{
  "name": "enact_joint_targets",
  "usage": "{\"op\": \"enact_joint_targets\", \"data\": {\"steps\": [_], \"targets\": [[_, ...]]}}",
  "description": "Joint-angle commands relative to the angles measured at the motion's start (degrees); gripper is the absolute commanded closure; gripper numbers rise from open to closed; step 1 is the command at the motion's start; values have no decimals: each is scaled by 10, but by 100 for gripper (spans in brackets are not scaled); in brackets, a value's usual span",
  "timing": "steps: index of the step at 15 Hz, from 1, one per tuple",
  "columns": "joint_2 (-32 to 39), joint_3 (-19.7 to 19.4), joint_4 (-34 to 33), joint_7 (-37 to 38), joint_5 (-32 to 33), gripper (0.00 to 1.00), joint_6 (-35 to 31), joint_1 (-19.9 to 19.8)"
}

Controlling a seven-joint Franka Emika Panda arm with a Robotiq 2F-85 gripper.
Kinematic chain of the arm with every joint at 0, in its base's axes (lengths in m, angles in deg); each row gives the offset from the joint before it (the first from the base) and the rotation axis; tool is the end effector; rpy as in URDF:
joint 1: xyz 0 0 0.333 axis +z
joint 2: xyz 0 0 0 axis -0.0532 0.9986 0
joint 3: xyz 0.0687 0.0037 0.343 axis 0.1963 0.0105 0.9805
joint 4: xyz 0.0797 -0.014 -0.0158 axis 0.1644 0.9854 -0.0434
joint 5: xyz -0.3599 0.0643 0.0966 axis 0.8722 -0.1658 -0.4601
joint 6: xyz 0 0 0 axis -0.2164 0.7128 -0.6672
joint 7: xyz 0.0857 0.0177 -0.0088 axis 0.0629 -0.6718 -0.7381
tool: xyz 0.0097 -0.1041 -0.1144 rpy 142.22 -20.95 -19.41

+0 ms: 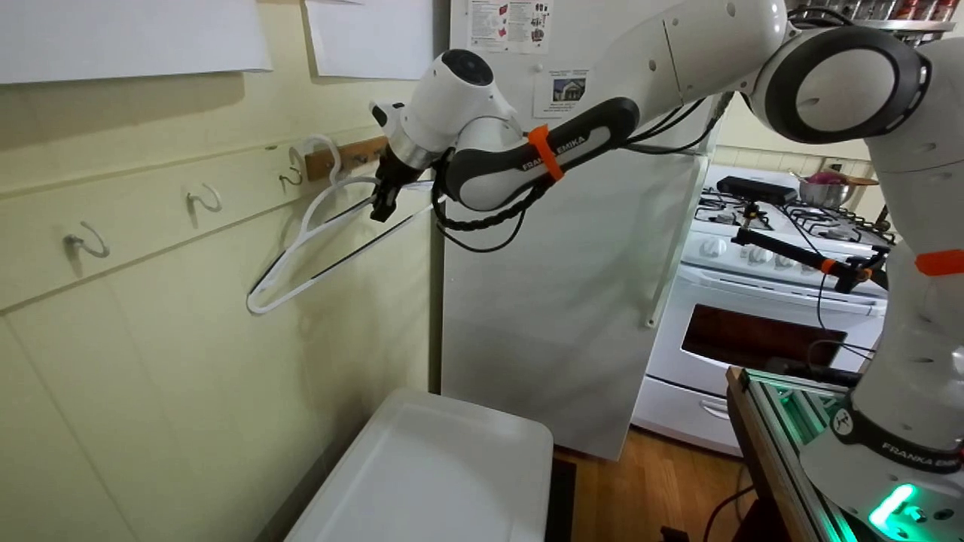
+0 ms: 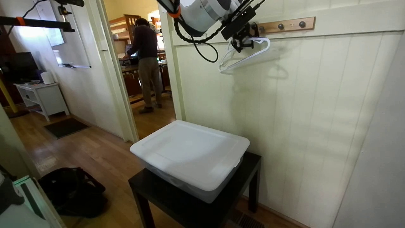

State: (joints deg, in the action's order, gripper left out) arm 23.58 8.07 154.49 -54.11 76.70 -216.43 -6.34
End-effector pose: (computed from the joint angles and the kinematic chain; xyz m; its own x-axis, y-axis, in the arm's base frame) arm 0.7984 -0.0854 0.4256 0.7050 0.5944 0.3868 0.2893 -0.7390 0.6084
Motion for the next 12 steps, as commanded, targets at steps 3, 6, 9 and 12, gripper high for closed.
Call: {"op": "enact_joint_targets", "data": {"steps": [3, 6, 9, 12], "targets": [[52, 46, -78, -149, -73, 100, 39, -23], [71, 50, -107, -185, -79, 100, 50, -23], [85, 53, -127, -208, -83, 100, 60, -24], [96, 56, -140, -224, -93, 100, 68, -28]]}}
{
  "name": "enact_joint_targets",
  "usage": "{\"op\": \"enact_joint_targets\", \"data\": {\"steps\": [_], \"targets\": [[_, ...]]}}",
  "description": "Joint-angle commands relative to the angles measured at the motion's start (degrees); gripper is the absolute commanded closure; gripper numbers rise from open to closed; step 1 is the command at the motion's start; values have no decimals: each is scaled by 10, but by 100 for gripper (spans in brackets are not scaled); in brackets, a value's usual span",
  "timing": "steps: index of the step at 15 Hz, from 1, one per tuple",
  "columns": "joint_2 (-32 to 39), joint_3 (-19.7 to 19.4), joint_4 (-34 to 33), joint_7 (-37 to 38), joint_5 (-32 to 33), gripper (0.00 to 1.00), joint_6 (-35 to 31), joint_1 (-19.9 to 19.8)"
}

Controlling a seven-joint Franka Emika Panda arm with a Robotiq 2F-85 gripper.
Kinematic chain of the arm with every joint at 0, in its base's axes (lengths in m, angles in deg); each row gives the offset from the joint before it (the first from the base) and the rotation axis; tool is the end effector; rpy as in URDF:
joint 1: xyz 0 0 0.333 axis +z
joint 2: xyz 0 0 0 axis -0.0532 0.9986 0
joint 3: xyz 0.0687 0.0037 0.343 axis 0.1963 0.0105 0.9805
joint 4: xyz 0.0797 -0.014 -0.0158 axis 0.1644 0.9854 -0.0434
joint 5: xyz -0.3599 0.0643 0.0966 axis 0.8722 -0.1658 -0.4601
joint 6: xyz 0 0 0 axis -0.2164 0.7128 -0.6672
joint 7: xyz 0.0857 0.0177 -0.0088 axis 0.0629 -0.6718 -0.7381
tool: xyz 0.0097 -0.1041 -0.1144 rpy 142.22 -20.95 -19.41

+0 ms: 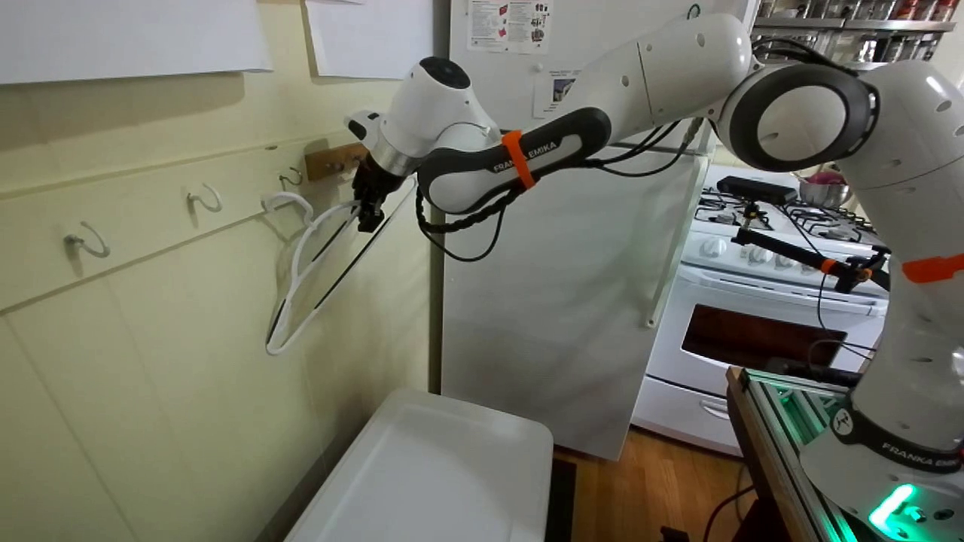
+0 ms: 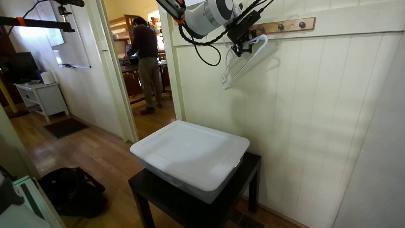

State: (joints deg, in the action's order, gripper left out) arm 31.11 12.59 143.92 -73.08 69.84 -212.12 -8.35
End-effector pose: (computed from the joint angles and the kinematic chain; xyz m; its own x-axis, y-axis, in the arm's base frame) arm 0.8323 -0.0763 0.4057 0.6118 0.7407 0.2776 0.4726 -0.6237 0.6227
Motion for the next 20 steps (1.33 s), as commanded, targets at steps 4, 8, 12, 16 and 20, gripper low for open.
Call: {"op": "enact_joint_targets", "data": {"steps": [4, 8, 12, 16, 20], "targets": [[32, 4, -51, -36, -30, 100, 25, -9], [21, -16, -50, -15, -18, 100, 19, -2], [17, -25, -59, -10, -17, 100, 23, 2], [12, -21, -55, -12, -21, 100, 25, 0], [-4, -17, -37, 3, -33, 100, 31, 1]]}}
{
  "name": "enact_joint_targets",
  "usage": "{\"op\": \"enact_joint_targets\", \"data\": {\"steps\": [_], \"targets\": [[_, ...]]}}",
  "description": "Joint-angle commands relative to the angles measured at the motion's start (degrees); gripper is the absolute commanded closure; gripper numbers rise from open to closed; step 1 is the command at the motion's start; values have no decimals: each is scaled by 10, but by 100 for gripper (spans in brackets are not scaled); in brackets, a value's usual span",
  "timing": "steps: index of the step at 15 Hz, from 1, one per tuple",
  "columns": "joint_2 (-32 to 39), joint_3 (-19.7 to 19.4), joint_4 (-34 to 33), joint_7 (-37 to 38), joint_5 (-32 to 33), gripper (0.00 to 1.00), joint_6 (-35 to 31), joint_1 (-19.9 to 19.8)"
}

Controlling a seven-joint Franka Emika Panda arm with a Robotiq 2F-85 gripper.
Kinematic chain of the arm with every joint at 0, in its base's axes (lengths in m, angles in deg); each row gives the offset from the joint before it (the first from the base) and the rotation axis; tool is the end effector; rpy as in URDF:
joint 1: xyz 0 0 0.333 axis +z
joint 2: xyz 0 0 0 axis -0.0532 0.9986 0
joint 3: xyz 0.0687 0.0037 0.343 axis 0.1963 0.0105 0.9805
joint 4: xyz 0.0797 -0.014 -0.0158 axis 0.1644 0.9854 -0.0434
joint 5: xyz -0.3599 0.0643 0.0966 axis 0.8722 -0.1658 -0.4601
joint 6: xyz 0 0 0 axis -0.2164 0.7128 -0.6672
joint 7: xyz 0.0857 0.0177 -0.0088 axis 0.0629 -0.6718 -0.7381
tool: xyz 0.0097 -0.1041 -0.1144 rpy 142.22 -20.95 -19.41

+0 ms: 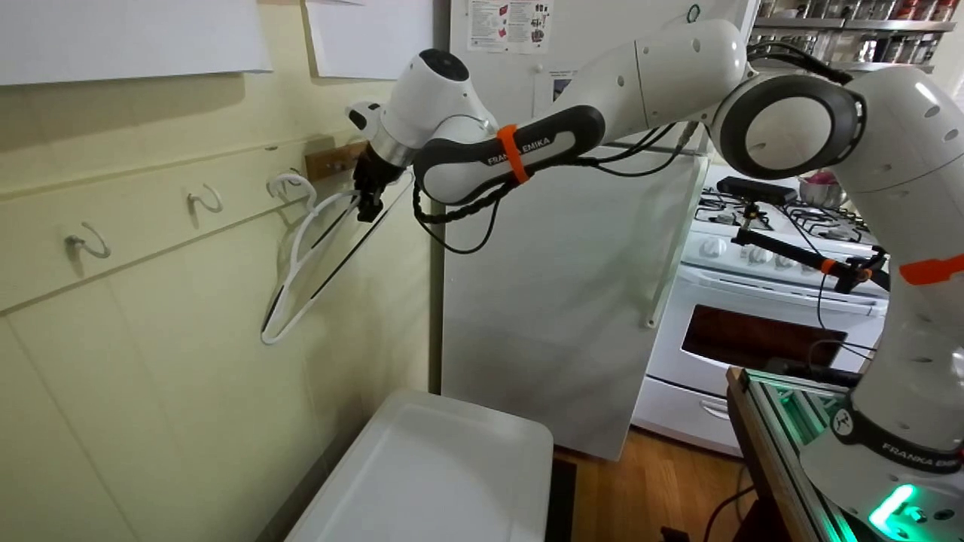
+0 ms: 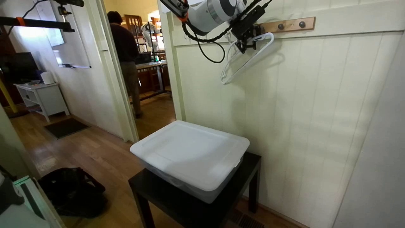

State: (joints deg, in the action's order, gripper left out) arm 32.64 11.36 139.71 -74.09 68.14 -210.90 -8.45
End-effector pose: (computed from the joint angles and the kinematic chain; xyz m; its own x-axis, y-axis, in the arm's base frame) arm 0.8404 -0.0920 0.4199 0.6217 0.7280 0.2890 0.4433 -0.6312 0.6364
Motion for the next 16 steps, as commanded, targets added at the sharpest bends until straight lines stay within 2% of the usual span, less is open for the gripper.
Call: {"op": "enact_joint_targets", "data": {"steps": [1, 7, 16], "targets": [[-22, -8, 6, 22, -13, 100, 9, 4], [-34, 5, 11, 24, -34, 100, 25, -10], [-2, 55, -27, -48, -117, 100, 83, -57]]}}
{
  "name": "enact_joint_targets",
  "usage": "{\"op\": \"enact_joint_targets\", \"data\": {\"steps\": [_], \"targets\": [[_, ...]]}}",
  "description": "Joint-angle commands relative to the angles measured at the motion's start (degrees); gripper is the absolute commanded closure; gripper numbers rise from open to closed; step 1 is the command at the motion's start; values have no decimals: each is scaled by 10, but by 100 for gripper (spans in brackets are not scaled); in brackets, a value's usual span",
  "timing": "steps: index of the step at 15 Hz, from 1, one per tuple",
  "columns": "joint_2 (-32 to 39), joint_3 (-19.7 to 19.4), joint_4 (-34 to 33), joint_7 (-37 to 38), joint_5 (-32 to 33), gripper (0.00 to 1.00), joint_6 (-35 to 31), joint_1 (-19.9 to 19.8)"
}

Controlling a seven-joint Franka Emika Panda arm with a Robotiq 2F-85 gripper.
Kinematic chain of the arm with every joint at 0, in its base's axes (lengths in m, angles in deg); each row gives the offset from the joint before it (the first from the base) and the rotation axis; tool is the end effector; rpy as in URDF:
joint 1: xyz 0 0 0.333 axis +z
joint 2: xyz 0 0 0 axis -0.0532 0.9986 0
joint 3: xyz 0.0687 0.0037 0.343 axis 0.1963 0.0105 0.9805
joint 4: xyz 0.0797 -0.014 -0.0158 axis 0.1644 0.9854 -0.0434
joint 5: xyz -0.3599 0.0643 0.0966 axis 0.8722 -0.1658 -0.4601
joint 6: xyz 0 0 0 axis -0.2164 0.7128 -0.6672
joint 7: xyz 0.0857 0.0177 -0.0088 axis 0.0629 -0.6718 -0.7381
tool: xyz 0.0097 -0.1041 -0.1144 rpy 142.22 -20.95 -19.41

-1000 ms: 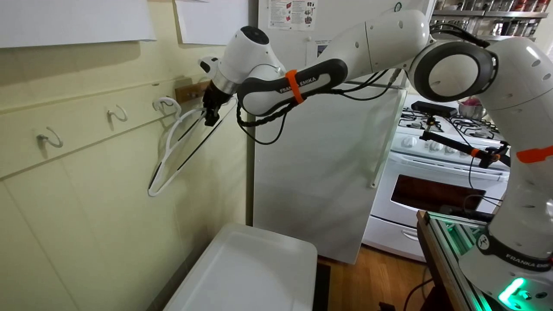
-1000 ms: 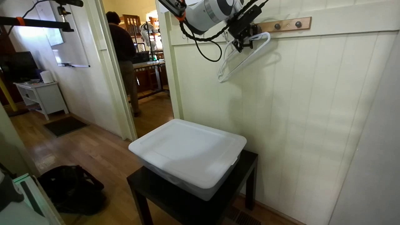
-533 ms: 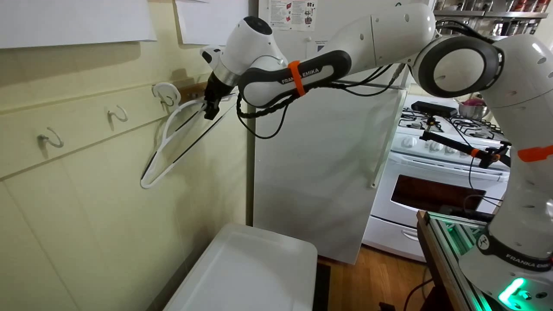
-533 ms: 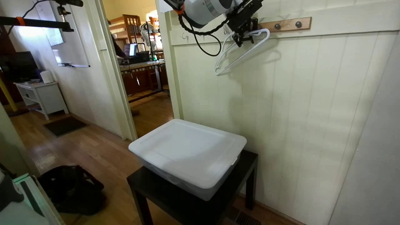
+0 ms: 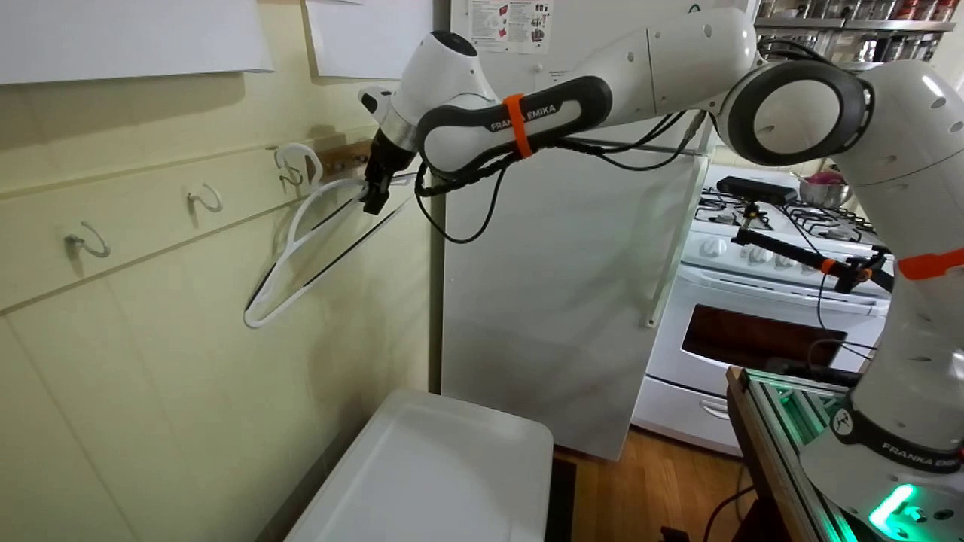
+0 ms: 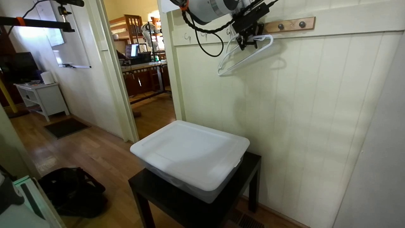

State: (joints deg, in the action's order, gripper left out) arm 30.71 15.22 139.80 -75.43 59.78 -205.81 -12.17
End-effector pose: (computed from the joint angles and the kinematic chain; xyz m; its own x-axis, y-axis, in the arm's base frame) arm 0.8291 -0.1123 0.4333 0.6825 0.6263 0.3768 0.4148 -0.7564 0.5058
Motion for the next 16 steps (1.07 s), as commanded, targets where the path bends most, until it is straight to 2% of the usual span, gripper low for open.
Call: {"op": "enact_joint_targets", "data": {"steps": [1, 5, 16], "targets": [[23, 18, -36, -43, -40, 100, 39, -24], [46, 19, -69, -77, -51, 100, 57, -34], [72, 7, -133, -160, -39, 100, 43, -19]]}}
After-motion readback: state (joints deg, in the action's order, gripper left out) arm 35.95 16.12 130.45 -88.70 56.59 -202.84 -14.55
